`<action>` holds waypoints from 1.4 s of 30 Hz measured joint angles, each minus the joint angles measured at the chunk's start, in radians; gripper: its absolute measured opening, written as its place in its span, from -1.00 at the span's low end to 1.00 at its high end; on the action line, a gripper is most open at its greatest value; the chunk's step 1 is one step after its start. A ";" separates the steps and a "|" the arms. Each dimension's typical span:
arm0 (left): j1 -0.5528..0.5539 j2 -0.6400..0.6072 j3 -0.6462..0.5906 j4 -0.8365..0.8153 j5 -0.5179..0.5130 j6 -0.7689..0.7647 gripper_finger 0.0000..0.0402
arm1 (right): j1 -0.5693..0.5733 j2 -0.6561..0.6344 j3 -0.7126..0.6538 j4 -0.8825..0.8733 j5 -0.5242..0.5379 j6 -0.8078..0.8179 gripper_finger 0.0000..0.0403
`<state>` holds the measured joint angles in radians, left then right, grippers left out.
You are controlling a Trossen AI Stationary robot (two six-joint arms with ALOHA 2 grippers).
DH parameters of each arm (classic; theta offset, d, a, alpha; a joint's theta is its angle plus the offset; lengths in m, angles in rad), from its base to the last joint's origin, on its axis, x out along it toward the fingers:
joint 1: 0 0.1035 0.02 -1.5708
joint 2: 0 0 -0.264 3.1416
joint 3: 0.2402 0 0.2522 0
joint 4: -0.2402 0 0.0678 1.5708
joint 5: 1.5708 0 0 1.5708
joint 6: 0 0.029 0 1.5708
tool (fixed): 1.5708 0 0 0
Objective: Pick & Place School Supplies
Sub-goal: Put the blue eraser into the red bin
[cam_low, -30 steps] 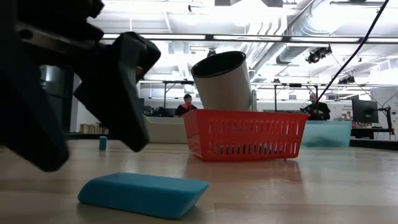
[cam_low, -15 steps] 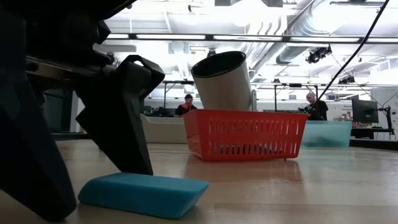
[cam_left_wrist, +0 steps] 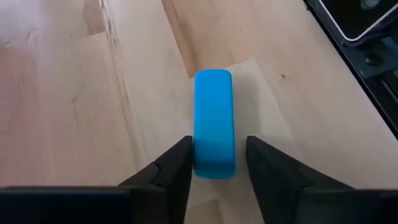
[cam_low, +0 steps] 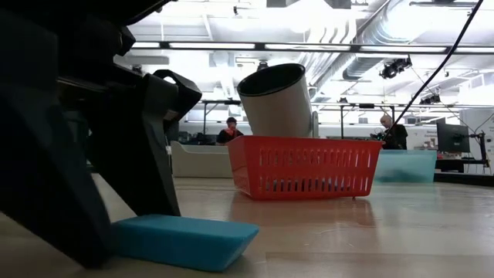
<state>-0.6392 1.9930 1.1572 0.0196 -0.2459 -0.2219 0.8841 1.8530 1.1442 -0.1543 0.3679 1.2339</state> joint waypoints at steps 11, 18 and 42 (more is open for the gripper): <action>0.001 0.000 0.000 -0.008 -0.010 -0.020 -0.56 | 0.000 0.000 0.000 0.009 0.000 0.000 -0.52; 0.001 0.000 -0.001 -0.002 -0.012 0.018 -0.57 | 0.000 0.000 0.000 0.009 0.000 0.000 -0.52; 0.063 -0.158 -0.002 0.001 -0.153 0.059 -0.58 | 0.000 0.000 0.000 0.018 0.000 0.000 -0.52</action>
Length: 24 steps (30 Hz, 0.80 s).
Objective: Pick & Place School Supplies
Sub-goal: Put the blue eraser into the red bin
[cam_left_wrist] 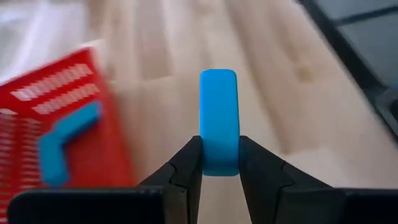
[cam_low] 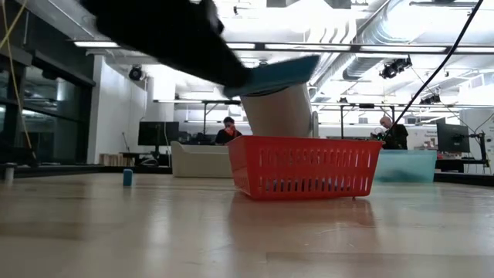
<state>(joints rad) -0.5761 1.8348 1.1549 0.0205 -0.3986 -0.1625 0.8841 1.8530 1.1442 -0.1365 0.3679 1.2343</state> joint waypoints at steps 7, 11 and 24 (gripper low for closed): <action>0.111 -0.001 0.000 0.002 -0.028 -0.025 -0.58 | 0.000 0.000 0.000 0.023 0.000 0.000 -0.52; 0.169 -0.001 0.000 0.002 -0.029 -0.026 -0.58 | 0.000 0.000 0.000 0.033 0.000 0.000 -0.52; 0.292 -0.001 0.001 -0.088 0.139 -0.100 -0.49 | 0.000 0.000 0.000 0.044 0.000 -0.007 -0.52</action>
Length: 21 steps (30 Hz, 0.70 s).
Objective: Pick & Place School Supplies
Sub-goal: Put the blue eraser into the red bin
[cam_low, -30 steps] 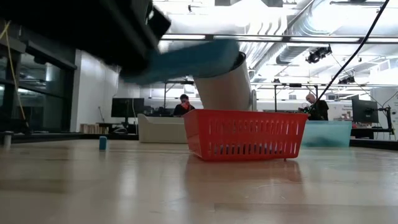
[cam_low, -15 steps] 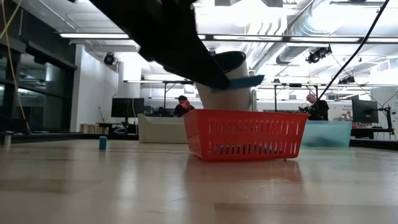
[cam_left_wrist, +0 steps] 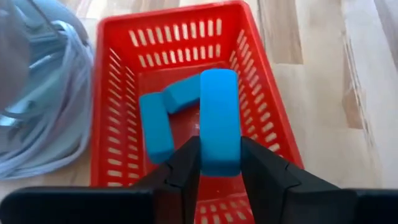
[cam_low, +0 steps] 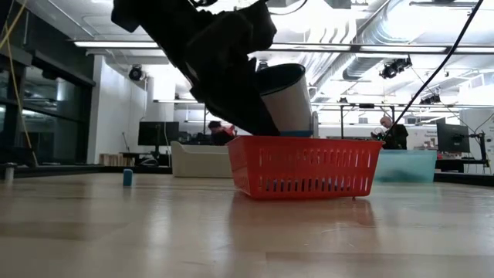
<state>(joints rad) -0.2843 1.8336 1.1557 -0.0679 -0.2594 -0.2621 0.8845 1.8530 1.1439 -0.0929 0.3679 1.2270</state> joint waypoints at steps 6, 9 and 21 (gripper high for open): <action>0.001 0.000 0.000 0.000 0.004 0.022 -0.46 | 0.000 0.000 0.000 0.000 0.000 0.000 -0.52; 0.001 0.000 0.000 0.000 0.024 0.022 -0.46 | 0.000 0.000 0.000 0.000 0.000 0.000 -0.52; 0.001 0.000 0.000 0.074 0.045 0.109 -0.46 | 0.000 0.000 0.000 0.000 0.000 0.000 -0.52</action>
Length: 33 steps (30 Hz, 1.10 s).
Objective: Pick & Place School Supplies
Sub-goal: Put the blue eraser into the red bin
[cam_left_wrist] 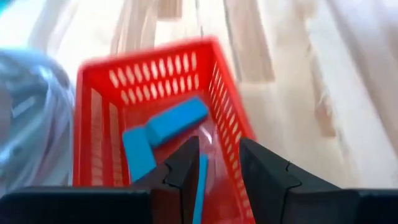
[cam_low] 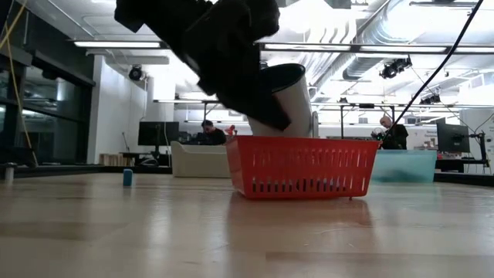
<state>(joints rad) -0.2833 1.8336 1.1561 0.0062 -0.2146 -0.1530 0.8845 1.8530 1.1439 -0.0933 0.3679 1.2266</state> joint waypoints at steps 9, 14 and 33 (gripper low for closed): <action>-0.051 -0.088 0.001 -0.084 -0.003 0.008 -0.46 | 0.000 0.000 0.000 0.000 0.000 0.000 -0.52; -0.086 -0.182 0.001 -0.314 -0.063 -0.115 -0.46 | 0.000 0.000 0.000 0.000 0.000 -0.024 -0.52; -0.023 -0.250 0.001 -0.994 -0.078 0.158 -0.46 | 0.000 0.000 0.000 0.002 0.027 -0.053 -0.52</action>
<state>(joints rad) -0.3061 1.5837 1.1568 -0.9873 -0.2921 0.0055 0.8848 1.8530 1.1439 -0.0912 0.3949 1.1737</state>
